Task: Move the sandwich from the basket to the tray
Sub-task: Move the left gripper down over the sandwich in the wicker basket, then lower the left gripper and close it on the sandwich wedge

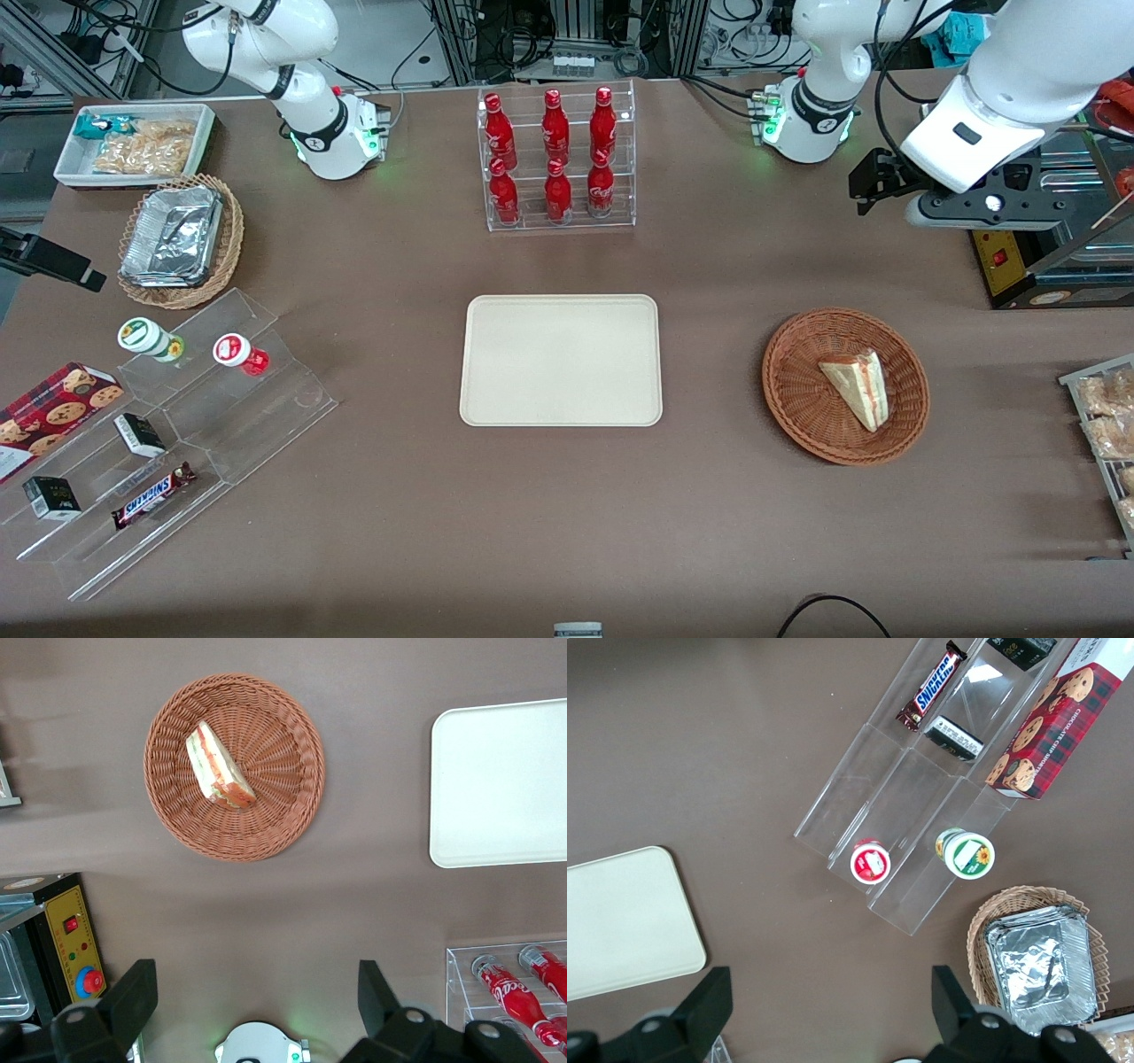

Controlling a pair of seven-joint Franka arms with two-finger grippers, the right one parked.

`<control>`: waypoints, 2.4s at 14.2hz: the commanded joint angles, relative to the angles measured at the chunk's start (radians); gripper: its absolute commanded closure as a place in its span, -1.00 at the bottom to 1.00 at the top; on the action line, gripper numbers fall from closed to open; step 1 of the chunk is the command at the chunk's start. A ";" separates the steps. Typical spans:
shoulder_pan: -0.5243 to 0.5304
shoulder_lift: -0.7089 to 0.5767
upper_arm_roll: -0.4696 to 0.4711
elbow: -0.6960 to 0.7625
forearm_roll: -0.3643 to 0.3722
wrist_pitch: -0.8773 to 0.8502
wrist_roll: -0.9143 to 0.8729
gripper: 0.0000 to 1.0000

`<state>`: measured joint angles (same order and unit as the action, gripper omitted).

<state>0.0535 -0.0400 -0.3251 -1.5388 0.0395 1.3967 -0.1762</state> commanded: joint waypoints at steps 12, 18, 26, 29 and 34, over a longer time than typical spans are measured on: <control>0.023 0.048 0.142 -0.567 0.023 0.549 -0.026 -1.00; 0.054 0.152 0.167 -0.681 -0.024 0.801 -0.256 -1.00; 0.085 0.278 0.164 -0.661 -0.202 1.005 -0.325 -1.00; 0.080 0.295 0.161 -0.639 -0.245 1.018 -0.324 -1.00; 0.089 0.371 0.161 -0.612 -0.233 1.102 -0.312 -1.00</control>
<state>0.1338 0.2856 -0.1593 -2.1895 -0.1876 2.4851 -0.4870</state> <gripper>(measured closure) 0.000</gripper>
